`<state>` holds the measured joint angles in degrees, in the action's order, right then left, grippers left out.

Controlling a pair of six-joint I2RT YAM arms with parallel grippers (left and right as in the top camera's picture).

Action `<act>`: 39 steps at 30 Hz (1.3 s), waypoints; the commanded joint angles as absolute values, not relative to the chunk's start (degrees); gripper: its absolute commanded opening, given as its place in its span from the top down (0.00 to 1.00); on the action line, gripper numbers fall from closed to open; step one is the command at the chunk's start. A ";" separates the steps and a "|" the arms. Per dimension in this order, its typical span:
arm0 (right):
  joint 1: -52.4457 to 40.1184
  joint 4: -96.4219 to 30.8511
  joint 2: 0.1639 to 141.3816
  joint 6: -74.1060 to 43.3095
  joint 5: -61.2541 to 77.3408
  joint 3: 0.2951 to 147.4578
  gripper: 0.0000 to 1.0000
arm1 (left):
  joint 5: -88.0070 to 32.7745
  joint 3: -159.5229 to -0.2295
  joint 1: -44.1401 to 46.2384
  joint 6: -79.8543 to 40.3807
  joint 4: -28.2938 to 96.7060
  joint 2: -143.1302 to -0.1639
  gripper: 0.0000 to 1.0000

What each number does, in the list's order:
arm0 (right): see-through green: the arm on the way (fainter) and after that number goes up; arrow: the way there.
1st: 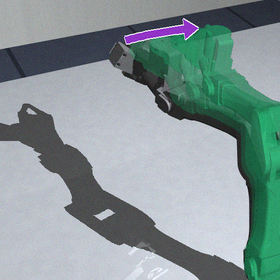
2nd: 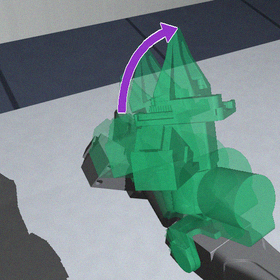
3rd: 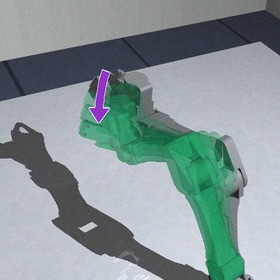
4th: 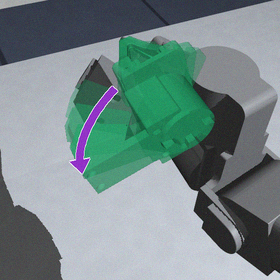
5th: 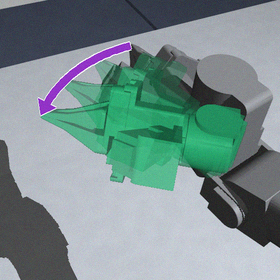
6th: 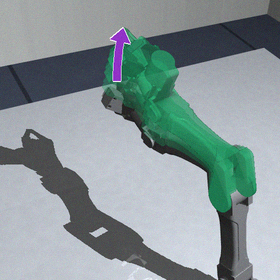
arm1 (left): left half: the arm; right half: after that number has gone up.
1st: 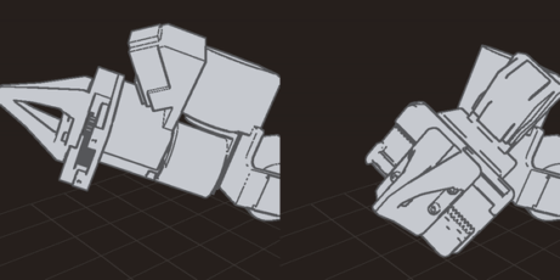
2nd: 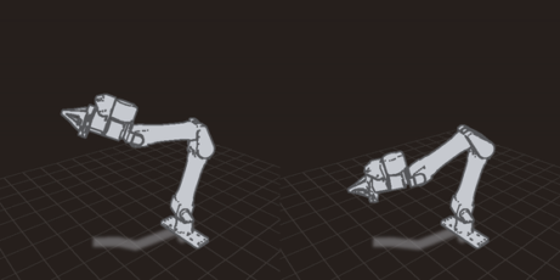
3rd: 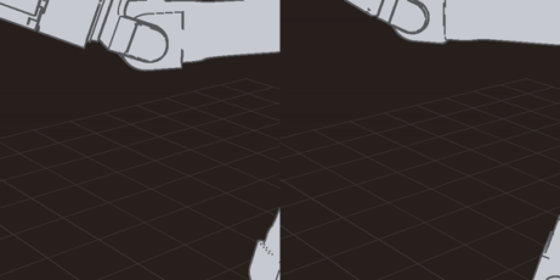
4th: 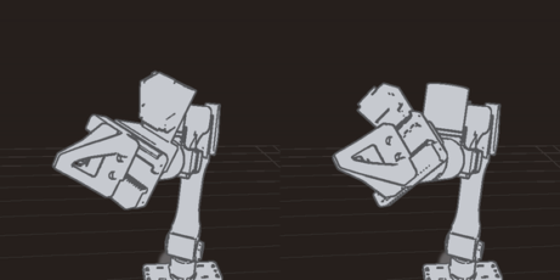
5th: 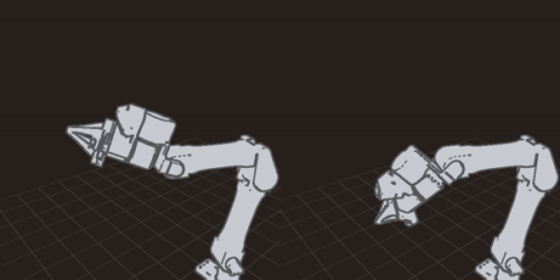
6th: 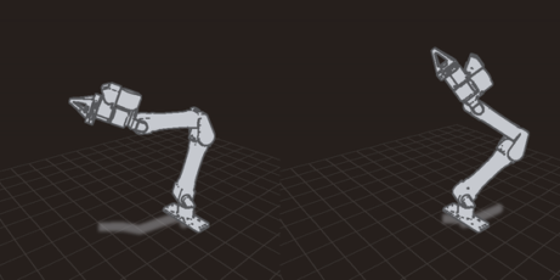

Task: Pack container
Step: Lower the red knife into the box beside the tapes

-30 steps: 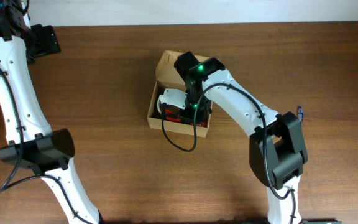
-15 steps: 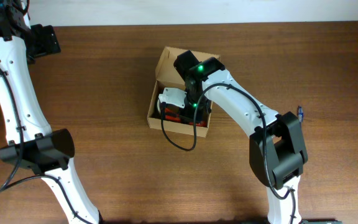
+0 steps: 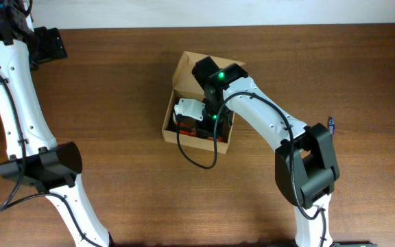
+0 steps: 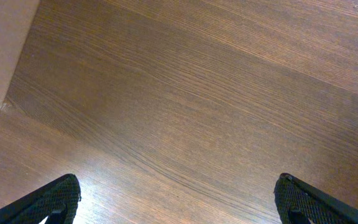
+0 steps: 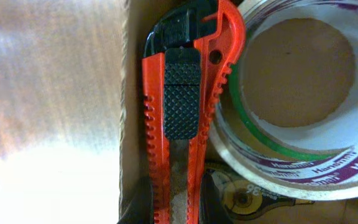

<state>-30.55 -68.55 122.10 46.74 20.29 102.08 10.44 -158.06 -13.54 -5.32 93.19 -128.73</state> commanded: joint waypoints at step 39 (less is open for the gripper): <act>-31.09 -66.59 122.08 46.02 19.22 102.32 0.49 | 9.85 -157.62 -13.67 -4.40 93.06 -127.48 0.01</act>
<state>-30.55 -66.92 122.10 46.48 19.16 102.08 10.41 -158.06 -13.54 -5.34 93.19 -128.73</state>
